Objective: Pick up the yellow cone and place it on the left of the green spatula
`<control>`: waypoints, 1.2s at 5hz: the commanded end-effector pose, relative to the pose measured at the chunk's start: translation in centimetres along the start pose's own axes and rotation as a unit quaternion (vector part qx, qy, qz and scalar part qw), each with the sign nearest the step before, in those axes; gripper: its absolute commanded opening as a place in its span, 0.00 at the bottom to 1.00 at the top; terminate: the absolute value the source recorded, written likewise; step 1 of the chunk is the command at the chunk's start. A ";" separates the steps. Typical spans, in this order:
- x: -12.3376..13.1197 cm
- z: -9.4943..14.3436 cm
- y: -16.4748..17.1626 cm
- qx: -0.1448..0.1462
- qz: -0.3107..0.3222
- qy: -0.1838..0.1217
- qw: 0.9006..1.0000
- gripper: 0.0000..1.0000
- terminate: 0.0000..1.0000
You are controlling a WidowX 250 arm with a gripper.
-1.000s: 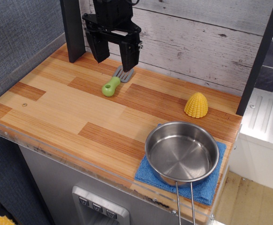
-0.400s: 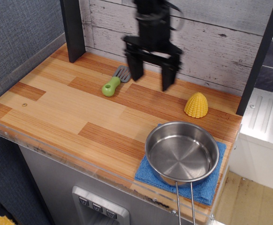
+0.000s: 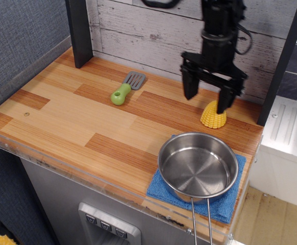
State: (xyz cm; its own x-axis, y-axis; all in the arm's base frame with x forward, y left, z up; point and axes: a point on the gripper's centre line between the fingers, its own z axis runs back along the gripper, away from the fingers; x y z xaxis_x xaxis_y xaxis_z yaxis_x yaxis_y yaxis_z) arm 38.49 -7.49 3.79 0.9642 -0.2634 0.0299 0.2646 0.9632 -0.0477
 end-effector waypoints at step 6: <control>-3.1 7.8 7.1 -0.029 0.029 -0.065 0.997 0.00 0.00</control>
State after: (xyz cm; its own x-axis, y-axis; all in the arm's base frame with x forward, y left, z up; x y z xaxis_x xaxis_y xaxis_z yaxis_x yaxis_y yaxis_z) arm 37.29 1.08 9.10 0.9787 -0.1829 0.0938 0.1940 0.9727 -0.1271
